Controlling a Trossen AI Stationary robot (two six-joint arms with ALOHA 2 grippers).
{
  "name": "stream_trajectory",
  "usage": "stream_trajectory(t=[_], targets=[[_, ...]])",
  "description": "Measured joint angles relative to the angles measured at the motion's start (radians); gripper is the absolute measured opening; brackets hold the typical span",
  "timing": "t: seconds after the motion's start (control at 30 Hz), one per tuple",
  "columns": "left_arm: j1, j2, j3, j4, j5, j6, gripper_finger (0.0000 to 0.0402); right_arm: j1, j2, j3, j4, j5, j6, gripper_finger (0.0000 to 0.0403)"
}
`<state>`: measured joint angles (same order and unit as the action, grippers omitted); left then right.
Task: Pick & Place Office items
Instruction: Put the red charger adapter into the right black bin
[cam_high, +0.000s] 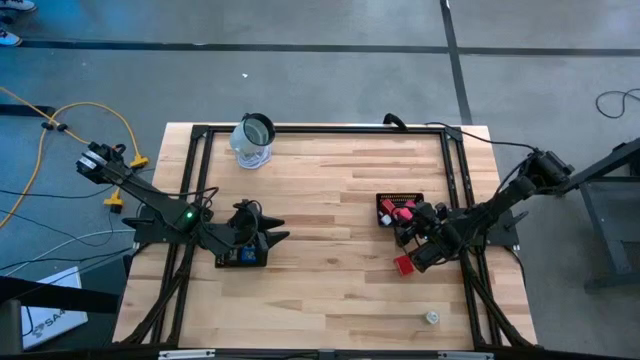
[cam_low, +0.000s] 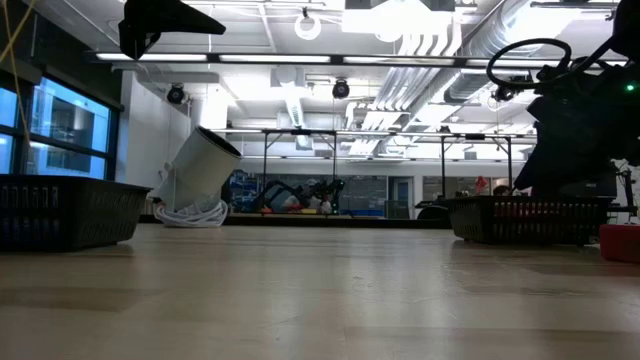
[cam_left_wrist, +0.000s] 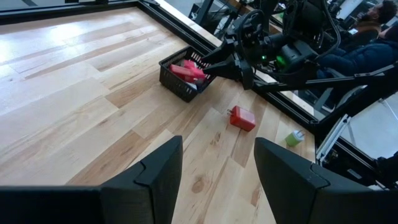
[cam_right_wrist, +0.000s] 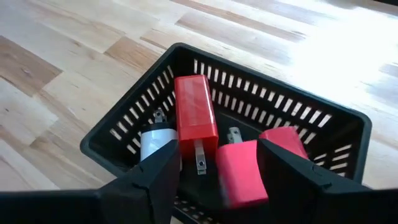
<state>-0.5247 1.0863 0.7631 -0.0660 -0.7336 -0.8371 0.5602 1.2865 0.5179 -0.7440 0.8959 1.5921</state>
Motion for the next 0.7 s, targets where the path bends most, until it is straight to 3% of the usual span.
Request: stream_trajectory(t=[0.37,0.6,0.7], targets=[[0.0,0.0,0.0,0.0,0.0,0.0,0.0194,0.0,0.0,0.013,-0.023,0.056,-0.032,0.0199],[0.0,0.0,0.0,0.0,0.0,0.0,0.0194,0.003,-0.025,0.13,-0.144,0.09,-0.136,0.0199],[0.0,0.0,0.0,0.0,0.0,0.0,0.0194,-0.004,-0.041,0.197,-0.173,0.04,-0.206,0.0199]])
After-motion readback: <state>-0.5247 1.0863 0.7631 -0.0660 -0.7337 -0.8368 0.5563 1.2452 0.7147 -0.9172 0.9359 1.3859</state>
